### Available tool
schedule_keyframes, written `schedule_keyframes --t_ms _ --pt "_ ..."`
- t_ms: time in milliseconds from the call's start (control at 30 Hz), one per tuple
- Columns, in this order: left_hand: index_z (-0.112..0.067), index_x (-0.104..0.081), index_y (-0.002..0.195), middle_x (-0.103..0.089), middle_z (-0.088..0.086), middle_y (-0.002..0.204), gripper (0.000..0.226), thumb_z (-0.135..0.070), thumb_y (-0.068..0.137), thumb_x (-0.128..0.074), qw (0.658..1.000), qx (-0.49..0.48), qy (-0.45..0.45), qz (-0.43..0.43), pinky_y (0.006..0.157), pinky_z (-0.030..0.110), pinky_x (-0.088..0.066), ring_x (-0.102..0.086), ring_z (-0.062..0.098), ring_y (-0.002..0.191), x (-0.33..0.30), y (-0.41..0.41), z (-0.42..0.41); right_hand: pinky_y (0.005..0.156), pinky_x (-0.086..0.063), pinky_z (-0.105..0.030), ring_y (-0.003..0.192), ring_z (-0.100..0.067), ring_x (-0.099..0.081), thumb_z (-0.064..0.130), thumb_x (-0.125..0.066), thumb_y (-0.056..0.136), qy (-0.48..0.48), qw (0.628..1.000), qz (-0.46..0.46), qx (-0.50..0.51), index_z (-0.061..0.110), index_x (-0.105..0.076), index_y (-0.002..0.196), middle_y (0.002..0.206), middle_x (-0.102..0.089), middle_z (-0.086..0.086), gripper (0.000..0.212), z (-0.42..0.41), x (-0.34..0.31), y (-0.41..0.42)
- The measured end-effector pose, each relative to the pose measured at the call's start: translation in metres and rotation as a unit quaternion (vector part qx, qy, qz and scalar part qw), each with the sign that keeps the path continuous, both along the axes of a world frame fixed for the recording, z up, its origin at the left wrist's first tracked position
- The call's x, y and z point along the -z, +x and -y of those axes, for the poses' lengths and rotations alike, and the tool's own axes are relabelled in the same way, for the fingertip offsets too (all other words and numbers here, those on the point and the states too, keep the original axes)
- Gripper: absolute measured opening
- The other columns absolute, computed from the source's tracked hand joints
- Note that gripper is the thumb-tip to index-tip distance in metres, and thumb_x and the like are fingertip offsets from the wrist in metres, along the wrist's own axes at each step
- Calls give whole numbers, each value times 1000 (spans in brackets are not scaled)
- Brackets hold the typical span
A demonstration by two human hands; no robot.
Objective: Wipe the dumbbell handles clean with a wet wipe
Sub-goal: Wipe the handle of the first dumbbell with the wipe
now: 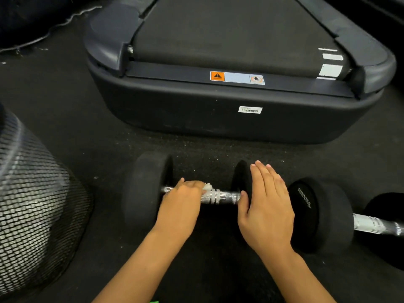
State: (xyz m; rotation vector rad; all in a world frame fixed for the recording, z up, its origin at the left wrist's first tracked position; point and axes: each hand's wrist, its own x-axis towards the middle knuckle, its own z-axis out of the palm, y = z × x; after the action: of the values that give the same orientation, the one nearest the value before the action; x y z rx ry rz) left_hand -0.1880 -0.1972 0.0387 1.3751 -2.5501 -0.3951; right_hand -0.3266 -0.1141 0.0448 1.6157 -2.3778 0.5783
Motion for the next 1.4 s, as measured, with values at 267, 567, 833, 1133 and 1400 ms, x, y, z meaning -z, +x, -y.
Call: schedule_keyframes --t_ms 267,567,833,1133,1400 --pt "-7 -68 108 -68 8 110 50 10 62 -76 991 25 -69 -116 97 41 -42 -64 19 105 30 6 -17 112 -19 -33 133 -23 -36 27 -41 84 -3 1000 3 6 4 -45 134 138 -47 -10 55 0 1 1" --pt "-3 -62 116 -62 11 119 42 8 75 -62 957 123 -150 -214 100 39 -41 -57 23 114 52 8 -19 111 -22 -35 132 -23 -37 26 -42 84 -8 1000 5 6 4 -46 133 137 -48 -10 54 2 1 1" --pt "-1 -62 116 -61 12 122 44 8 74 -67 952 139 -169 -213 97 42 -44 -55 23 117 60 6 -19 112 -21 -35 133 -24 -37 23 -46 84 -10 1000 1 9 3 -46 133 137 -48 -11 53 1 2 2" --pt "-6 -66 113 -66 8 114 32 -9 82 -56 962 133 -129 -203 101 39 -42 -61 19 109 48 -3 -13 112 -22 -35 133 -24 -36 26 -41 85 -11 1000 1 6 3 -45 134 138 -47 -11 54 1 3 1" --pt "-10 -68 109 -69 5 108 49 10 64 -76 980 65 -96 -162 102 36 -39 -64 16 103 35 1 -14 112 -23 -36 132 -24 -37 25 -43 85 -9 1000 3 1 3 -45 134 138 -47 -11 54 3 2 -1"
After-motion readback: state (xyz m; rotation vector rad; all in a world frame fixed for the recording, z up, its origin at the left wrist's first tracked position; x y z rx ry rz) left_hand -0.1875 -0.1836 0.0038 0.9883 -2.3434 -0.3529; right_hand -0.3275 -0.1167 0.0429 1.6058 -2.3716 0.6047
